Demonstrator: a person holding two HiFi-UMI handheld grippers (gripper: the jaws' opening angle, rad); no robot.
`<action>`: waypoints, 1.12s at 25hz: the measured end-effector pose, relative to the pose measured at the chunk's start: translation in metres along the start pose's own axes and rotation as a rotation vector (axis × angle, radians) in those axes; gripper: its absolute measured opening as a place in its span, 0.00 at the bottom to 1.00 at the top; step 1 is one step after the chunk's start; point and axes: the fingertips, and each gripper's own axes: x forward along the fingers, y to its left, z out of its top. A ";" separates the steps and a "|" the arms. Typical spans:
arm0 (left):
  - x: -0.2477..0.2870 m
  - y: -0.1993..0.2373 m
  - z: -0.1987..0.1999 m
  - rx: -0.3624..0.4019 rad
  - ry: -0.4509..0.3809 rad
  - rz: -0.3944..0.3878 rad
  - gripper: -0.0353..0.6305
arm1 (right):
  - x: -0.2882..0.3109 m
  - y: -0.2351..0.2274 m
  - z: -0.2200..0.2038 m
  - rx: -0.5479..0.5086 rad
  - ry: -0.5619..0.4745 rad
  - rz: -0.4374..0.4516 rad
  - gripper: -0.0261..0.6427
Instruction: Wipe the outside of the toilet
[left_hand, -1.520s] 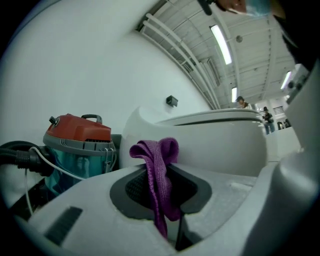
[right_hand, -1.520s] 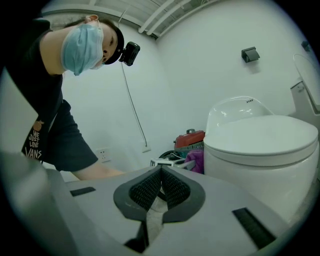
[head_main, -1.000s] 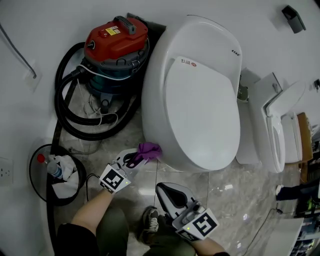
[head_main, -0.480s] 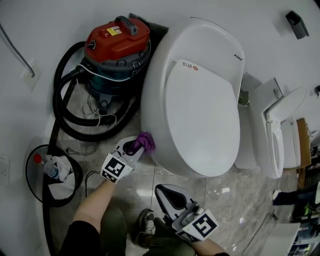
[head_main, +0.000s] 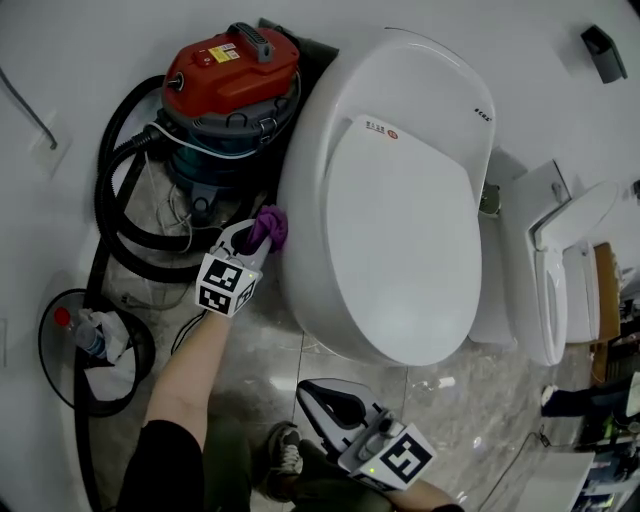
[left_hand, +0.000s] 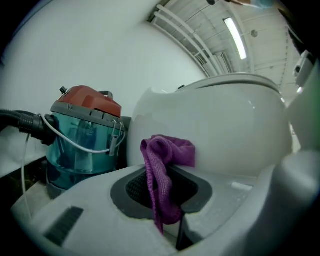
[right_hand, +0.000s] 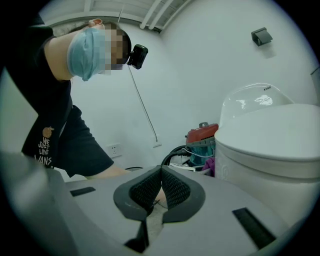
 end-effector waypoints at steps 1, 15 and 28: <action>0.006 0.007 0.000 -0.001 0.010 0.019 0.17 | 0.000 0.000 0.000 -0.003 0.001 0.004 0.04; 0.028 0.040 0.016 -0.004 0.025 0.163 0.16 | -0.015 -0.006 0.004 0.001 -0.004 -0.004 0.04; -0.092 -0.036 -0.023 -0.044 -0.035 -0.081 0.16 | -0.003 0.027 0.010 0.007 -0.047 -0.029 0.04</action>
